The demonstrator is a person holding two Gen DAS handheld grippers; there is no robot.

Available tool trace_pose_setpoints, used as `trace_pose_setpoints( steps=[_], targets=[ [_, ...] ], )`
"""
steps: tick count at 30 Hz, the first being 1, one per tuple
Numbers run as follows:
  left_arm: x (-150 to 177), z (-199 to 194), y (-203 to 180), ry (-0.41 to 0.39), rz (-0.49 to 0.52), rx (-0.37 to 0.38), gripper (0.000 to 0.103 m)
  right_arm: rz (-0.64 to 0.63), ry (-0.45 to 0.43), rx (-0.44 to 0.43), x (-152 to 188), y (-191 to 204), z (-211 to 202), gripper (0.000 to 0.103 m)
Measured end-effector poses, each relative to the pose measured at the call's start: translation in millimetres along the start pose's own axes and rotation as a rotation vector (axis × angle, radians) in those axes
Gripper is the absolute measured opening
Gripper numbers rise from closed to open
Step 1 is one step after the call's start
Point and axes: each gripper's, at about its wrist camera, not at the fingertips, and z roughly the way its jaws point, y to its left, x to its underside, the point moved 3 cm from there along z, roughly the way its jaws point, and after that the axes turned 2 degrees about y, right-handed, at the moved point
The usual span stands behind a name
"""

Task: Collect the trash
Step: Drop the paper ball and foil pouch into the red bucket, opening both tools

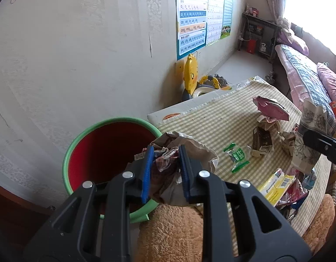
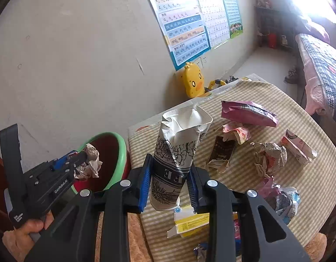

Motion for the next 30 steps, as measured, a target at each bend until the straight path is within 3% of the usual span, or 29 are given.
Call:
trace_pose_setpoints(
  steps=[16, 22, 30],
  targets=[
    [2.6, 9.1, 41.6, 0.011, -0.082, -0.041, 0.022, -0.079, 0.050, -0.023, 4.8, 31.5, 17.6, 0.029],
    [8.4, 18.2, 68.4, 0.031, -0.148, -0.048, 0.022, -0.128, 0.084, -0.063, 3.3, 56.5, 33.3, 0.029],
    [20.4, 33.4, 102.0, 0.065, -0.199, -0.115, 0.022, -0.186, 0.146, -0.144, -1.5, 96.7, 67.3, 0.029]
  ],
)
